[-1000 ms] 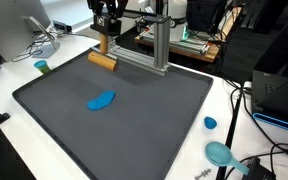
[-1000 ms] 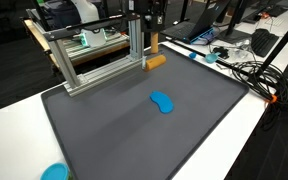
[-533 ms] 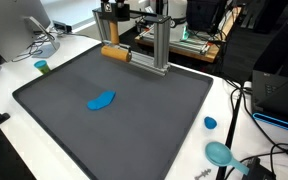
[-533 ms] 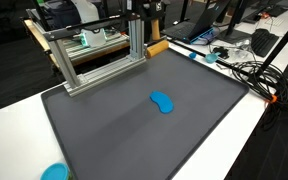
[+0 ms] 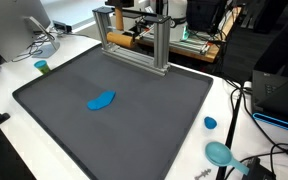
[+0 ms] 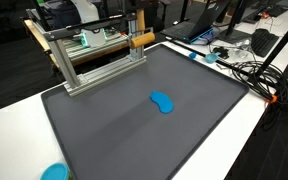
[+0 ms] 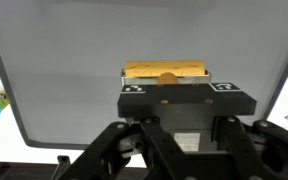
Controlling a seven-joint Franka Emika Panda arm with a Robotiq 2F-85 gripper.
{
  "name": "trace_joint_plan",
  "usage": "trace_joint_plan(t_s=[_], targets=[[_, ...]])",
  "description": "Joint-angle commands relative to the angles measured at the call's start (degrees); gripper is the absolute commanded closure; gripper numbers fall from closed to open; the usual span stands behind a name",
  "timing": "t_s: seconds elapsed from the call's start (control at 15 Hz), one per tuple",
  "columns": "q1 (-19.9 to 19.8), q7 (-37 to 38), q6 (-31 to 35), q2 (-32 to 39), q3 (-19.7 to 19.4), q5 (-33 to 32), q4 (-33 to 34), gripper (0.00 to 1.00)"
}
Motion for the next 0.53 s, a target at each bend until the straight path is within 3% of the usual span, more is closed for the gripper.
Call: trace_joint_plan(t_s=[0.0, 0.47], targets=[[-0.2, -0.01, -3.77, -0.34, -0.2, -1.71, 0.04, 0.78], [0.16, 0.64, -11.65, -1.78, -0.25, -0.66, -1.04, 0.78]])
